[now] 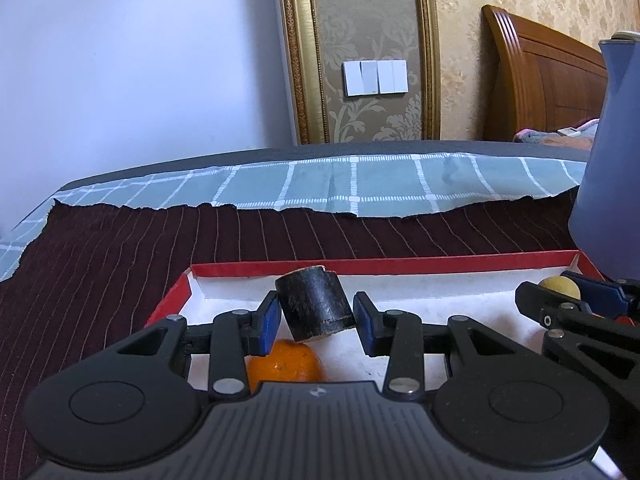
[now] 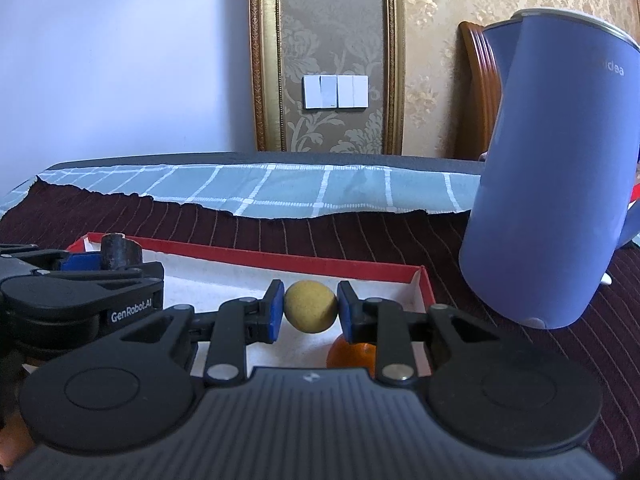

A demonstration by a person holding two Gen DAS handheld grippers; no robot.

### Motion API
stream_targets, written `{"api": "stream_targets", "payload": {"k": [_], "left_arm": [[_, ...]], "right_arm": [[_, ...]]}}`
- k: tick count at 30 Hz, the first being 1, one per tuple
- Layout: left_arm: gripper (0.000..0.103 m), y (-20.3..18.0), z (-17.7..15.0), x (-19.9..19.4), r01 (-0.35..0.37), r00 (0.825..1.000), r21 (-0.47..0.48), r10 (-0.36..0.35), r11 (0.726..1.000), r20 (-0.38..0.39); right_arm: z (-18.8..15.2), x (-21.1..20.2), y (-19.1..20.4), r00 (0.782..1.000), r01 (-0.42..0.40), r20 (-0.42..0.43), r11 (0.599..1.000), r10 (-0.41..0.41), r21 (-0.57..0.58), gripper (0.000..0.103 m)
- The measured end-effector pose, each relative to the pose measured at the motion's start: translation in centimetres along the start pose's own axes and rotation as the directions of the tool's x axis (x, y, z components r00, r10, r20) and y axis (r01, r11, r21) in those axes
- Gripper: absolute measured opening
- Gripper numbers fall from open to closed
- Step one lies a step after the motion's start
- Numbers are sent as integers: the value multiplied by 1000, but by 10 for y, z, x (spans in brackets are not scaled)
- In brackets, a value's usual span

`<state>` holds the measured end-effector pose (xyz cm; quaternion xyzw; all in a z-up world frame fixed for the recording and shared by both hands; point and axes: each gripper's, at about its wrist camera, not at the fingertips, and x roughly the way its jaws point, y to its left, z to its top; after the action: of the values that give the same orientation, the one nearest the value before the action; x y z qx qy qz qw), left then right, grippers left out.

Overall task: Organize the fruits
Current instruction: 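Open the left tool to drop the black cylinder while the right tool releases the yellow fruit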

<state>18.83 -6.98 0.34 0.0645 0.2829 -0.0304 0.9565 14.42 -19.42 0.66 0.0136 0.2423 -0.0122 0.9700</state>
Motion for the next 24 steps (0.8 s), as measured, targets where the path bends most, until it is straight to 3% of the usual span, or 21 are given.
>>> {"api": "stream_targets", "payload": {"k": [2,4,6,7,11,19,21,24], "left_arm": [[39,0,0,-2,-3,1000,0,3,1000,8],[46,-1,0,-4,-2,1000,4,2,1000,21],[69,-1,0,-7,-14,999,-1,14,1000,34],[71,-1,-1,-9,-27,999,0,27,1000,47],[72,-3,-1,-14,-33,997,9,33,999,69],[72,-8,-1,-26,-67,992,54,61,996,108],[72,-9,-1,-28,-85,992,67,78,994,97],[72,-9,-4,-34,-88,993,80,81,993,84]], "right_arm": [[0,0,0,1000,5,-1,1000,-5,0,29],[1,-1,-2,1000,4,3,1000,-4,12,42],[1,-3,-3,1000,5,17,1000,-5,20,56],[1,-4,-3,1000,10,26,1000,-10,19,56],[-1,-5,-6,1000,5,28,999,-6,32,59],[-6,-17,-15,997,32,70,997,-36,65,78],[-6,-21,-18,996,26,84,996,-33,82,90],[-7,-28,-24,993,24,115,994,-36,107,99]]}}
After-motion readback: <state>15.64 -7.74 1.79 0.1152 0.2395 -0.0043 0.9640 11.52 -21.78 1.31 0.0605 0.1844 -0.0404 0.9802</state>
